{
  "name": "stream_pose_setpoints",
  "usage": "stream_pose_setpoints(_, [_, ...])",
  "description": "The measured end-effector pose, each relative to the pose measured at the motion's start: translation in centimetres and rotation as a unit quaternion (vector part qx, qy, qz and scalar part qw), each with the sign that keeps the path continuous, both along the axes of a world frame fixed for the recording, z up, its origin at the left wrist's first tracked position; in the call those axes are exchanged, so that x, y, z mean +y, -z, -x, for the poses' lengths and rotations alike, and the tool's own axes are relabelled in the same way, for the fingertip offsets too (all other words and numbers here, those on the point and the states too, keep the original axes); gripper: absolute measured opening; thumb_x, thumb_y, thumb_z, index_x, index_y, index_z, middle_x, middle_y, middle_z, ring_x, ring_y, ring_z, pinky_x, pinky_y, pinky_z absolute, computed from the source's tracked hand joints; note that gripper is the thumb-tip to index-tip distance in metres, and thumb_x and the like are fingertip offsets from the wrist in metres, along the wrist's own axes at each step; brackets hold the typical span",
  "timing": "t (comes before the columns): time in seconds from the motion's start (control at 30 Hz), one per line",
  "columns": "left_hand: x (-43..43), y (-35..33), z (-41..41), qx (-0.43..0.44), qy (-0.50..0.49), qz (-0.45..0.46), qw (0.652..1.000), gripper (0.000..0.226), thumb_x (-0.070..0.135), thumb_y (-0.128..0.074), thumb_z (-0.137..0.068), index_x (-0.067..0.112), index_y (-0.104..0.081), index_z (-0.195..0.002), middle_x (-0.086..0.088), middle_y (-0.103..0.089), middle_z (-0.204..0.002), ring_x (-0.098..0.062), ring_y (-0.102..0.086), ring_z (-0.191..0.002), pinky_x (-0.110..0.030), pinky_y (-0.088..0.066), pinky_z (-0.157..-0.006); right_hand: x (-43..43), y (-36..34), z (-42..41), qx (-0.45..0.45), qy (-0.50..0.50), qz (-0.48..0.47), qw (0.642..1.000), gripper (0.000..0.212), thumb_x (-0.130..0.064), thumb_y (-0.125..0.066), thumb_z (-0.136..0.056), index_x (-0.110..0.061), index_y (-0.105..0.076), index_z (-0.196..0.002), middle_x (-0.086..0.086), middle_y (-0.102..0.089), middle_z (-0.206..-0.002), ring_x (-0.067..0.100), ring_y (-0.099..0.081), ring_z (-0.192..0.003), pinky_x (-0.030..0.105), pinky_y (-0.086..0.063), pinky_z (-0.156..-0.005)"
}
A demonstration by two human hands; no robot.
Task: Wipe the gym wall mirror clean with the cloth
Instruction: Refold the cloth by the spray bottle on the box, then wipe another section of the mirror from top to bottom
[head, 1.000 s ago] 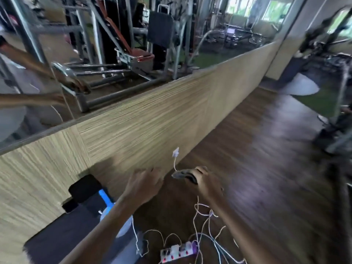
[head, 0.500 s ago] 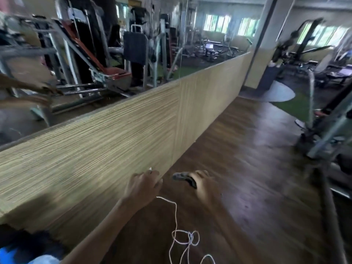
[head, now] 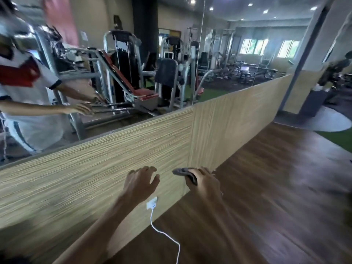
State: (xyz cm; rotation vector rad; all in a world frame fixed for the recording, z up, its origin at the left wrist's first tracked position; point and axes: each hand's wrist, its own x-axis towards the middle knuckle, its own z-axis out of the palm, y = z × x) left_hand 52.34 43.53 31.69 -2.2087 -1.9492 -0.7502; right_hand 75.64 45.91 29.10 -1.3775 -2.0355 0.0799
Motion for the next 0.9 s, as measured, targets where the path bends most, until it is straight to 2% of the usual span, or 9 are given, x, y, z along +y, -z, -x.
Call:
stream_pose_setpoints(0.1, [4.4,-0.9,-0.5,0.016,-0.001,-0.052,0.999,0.056,0.051,-0.034,-0.089,0.016,-0.073,-0.106,-0.002,-0.076,-0.093,-0.027,-0.073,-0.075,-0.036,-0.054,-0.069,4.2,-1.0,0.2,0.016,-0.014,-0.037,0.999,0.035,-0.045,-0.043,-0.094,-0.031,-0.07,-0.111,-0.014,-0.07,-0.105,0.013,-0.063,-0.103,0.039,-0.053,-0.078])
stream_pose_setpoints(0.17, [7.9,-2.1,-0.3,0.042,-0.007,-0.072,0.996,0.042,0.044,-0.046,-0.089,0.014,-0.075,-0.099,-0.002,-0.076,-0.085,-0.025,-0.072,-0.067,-0.034,-0.054,-0.062,8.2,-2.0,0.8,0.025,-0.015,-0.072,0.997,0.033,-0.044,-0.047,-0.093,-0.028,-0.071,-0.11,-0.011,-0.071,-0.102,0.014,-0.064,-0.1,0.039,-0.054,-0.074])
stream_pose_setpoints(0.27, [13.9,-5.4,0.8,0.054,-0.019,-0.1,0.993,0.03,0.034,-0.056,-0.091,0.013,-0.075,-0.102,-0.004,-0.076,-0.091,-0.026,-0.073,-0.075,-0.036,-0.055,-0.067,14.8,-5.3,2.6,0.056,-0.024,-0.146,0.987,0.031,-0.039,-0.054,-0.089,-0.023,-0.073,-0.106,-0.006,-0.07,-0.094,0.018,-0.067,-0.088,0.036,-0.056,-0.062])
stream_pose_setpoints(0.37, [20.4,-11.0,2.5,0.076,-0.053,-0.176,0.98,0.039,0.039,-0.041,-0.091,0.02,-0.075,-0.09,0.0,-0.075,-0.088,-0.024,-0.072,-0.077,-0.036,-0.053,-0.071,22.3,-11.5,5.4,0.091,-0.03,-0.234,0.968,0.031,-0.039,-0.056,-0.09,-0.019,-0.075,-0.104,-0.003,-0.07,-0.091,0.019,-0.068,-0.085,0.033,-0.055,-0.059])
stream_pose_setpoints(0.43, [24.2,-16.5,3.7,0.094,-0.068,-0.243,0.963,0.039,0.04,-0.037,-0.09,0.023,-0.071,-0.086,0.002,-0.073,-0.086,-0.024,-0.07,-0.079,-0.036,-0.051,-0.073,27.4,-17.0,7.6,0.128,-0.036,-0.3,0.945,0.029,-0.037,-0.058,-0.09,-0.017,-0.076,-0.101,-0.001,-0.071,-0.092,0.019,-0.067,-0.086,0.03,-0.055,-0.064])
stream_pose_setpoints(0.6, [30.7,-30.7,5.3,0.135,-0.079,-0.39,0.907,0.038,0.038,-0.038,-0.093,0.018,-0.07,-0.096,-0.002,-0.072,-0.098,-0.027,-0.067,-0.093,-0.043,-0.048,-0.087,35.9,-31.1,11.7,0.172,-0.075,-0.441,0.878,0.021,-0.025,-0.066,-0.089,-0.014,-0.075,-0.105,-0.001,-0.07,-0.098,0.016,-0.068,-0.09,0.026,-0.057,-0.072])
stream_pose_setpoints(0.73, [33.8,-39.7,6.1,0.189,-0.091,-0.507,0.836,0.029,0.032,-0.045,-0.092,0.016,-0.069,-0.089,-0.003,-0.068,-0.088,-0.027,-0.065,-0.081,-0.042,-0.046,-0.077,40.3,-40.3,13.0,0.181,-0.117,-0.55,0.807,0.026,-0.027,-0.062,-0.091,-0.009,-0.074,-0.106,0.001,-0.069,-0.102,0.018,-0.067,-0.095,0.03,-0.059,-0.078])
stream_pose_setpoints(0.83, [35.4,-45.9,7.0,0.238,-0.119,-0.555,0.789,0.029,0.029,-0.044,-0.091,0.014,-0.069,-0.088,-0.004,-0.067,-0.089,-0.028,-0.064,-0.083,-0.042,-0.04,-0.079,43.4,-46.3,12.8,0.159,-0.128,-0.62,0.758,0.033,-0.031,-0.058,-0.093,-0.007,-0.073,-0.109,0.005,-0.069,-0.106,0.019,-0.065,-0.098,0.029,-0.057,-0.081])
stream_pose_setpoints(0.9, [36.0,-49.6,7.3,0.271,-0.139,-0.565,0.766,0.031,0.026,-0.042,-0.088,0.014,-0.07,-0.089,-0.005,-0.068,-0.091,-0.028,-0.066,-0.084,-0.042,-0.042,-0.079,45.7,-50.7,12.2,0.141,-0.123,-0.659,0.728,0.034,-0.03,-0.057,-0.093,-0.005,-0.073,-0.11,0.009,-0.07,-0.104,0.023,-0.066,-0.099,0.032,-0.057,-0.082])
